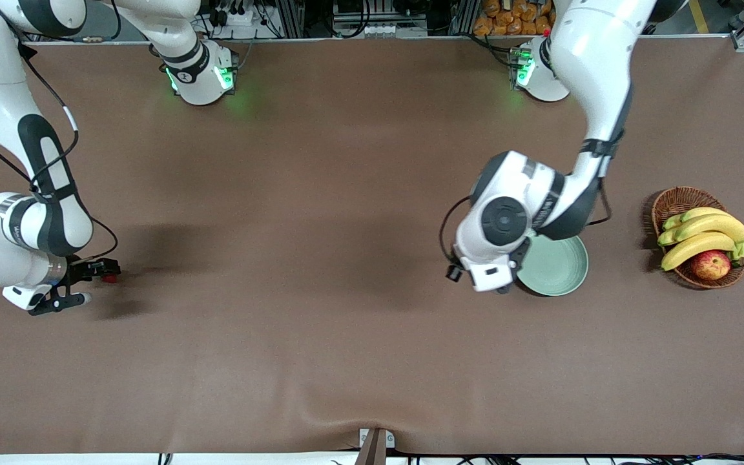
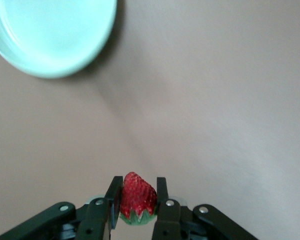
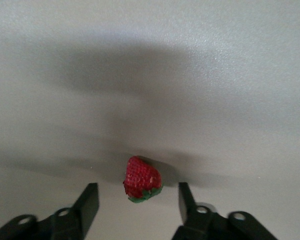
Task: Collect all strawberries into plate
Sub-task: 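Drop the strawberry on the plate while the right gripper grasps another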
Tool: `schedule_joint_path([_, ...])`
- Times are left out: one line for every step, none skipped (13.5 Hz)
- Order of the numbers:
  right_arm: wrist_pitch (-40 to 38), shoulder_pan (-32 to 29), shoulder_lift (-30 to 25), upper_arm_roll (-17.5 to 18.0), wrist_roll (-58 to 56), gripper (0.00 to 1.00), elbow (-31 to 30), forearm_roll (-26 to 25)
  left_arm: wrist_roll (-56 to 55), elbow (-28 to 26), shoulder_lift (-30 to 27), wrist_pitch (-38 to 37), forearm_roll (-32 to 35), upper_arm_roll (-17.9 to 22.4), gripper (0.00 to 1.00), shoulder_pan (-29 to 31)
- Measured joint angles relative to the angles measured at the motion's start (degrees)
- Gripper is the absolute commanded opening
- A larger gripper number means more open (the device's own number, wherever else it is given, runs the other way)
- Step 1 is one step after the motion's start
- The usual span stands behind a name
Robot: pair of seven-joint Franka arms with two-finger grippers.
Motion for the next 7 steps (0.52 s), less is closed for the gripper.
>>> schedule_joint_path([0.77,-0.01,0.32,0.0,0.0,0.35,-0.33,0.0,4.88,-2.33,-1.17,-0.42,0.06,0.01,0.0,1.98])
schedule_joint_path([1.35,-0.02,0.56,0.0,-0.02,0.18,-0.75,0.0,10.21,-4.68,-2.03,-0.56,0.29,0.07,0.0,4.24])
schedule_joint_path([1.66,-0.02,0.64,0.03,-0.02,0.0,-1.12,0.0,15.71,-6.91,-2.55,-0.58,0.96,0.11,0.0,6.8])
schedule_joint_path([1.73,-0.02,0.64,0.03,-0.02,0.0,-1.27,0.0,20.82,-8.82,-2.85,-0.57,1.96,0.1,0.0,9.67])
schedule_joint_path([1.72,-0.03,0.59,0.03,-0.02,0.0,-1.24,0.0,24.59,-9.96,-2.9,-0.55,2.29,0.1,0.0,12.06])
schedule_joint_path([1.61,-0.03,0.59,0.1,-0.02,0.0,-1.19,0.0,27.78,-10.76,-2.9,-0.41,2.32,0.06,0.0,14.04])
schedule_joint_path([1.0,-0.01,0.55,0.35,-0.02,0.0,-0.93,0.01,29.93,-11.41,-2.86,-0.05,2.36,0.03,0.0,15.3])
